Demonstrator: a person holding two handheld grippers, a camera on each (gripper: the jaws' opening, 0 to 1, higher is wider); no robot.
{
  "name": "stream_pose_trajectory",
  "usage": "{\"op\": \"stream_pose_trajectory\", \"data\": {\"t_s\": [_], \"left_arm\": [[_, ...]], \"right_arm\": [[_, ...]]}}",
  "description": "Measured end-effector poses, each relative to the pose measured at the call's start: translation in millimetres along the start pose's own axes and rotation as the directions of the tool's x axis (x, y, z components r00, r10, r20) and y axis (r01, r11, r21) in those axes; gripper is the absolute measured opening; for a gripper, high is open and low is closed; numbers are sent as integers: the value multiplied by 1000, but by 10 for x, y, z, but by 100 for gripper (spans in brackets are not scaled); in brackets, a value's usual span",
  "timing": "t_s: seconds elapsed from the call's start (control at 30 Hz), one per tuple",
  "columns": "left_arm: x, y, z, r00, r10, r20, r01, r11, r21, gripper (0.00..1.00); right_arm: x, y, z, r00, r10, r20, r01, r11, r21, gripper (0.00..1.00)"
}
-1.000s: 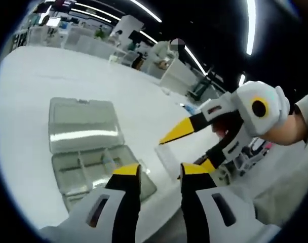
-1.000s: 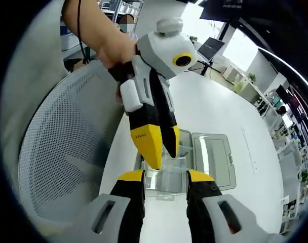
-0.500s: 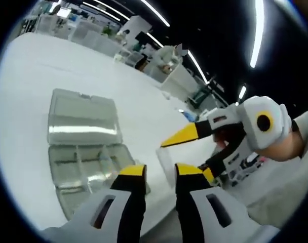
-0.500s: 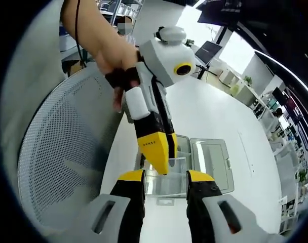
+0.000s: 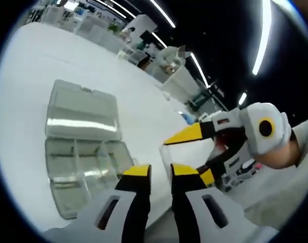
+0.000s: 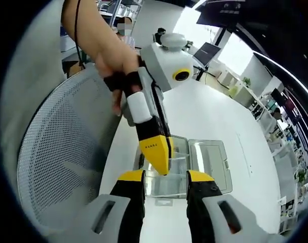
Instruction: Insert the divider into the dual guide fixture by aligning both edges with the guide slots and pushing it downward to the bottom, including one-sided entry, uneven engagement, binding, and posture correction.
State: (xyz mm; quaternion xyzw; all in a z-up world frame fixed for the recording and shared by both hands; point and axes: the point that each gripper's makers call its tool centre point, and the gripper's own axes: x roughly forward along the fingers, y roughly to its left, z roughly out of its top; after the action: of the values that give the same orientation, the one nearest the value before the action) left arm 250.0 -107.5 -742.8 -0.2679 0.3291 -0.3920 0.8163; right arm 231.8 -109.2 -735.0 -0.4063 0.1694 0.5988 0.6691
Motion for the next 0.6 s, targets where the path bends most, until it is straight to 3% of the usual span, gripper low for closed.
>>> {"op": "stream_pose_trajectory", "data": {"t_s": [0.47, 0.6], "left_arm": [[58, -72, -20, 999, -33, -9, 33, 999, -33, 1], [59, -69, -39, 999, -44, -11, 43, 996, -77, 0]], "right_arm": [[9, 9, -22, 1000, 2, -2, -2, 1000, 0, 27], [14, 17, -29, 1000, 3, 0, -3, 1000, 2, 27]]}}
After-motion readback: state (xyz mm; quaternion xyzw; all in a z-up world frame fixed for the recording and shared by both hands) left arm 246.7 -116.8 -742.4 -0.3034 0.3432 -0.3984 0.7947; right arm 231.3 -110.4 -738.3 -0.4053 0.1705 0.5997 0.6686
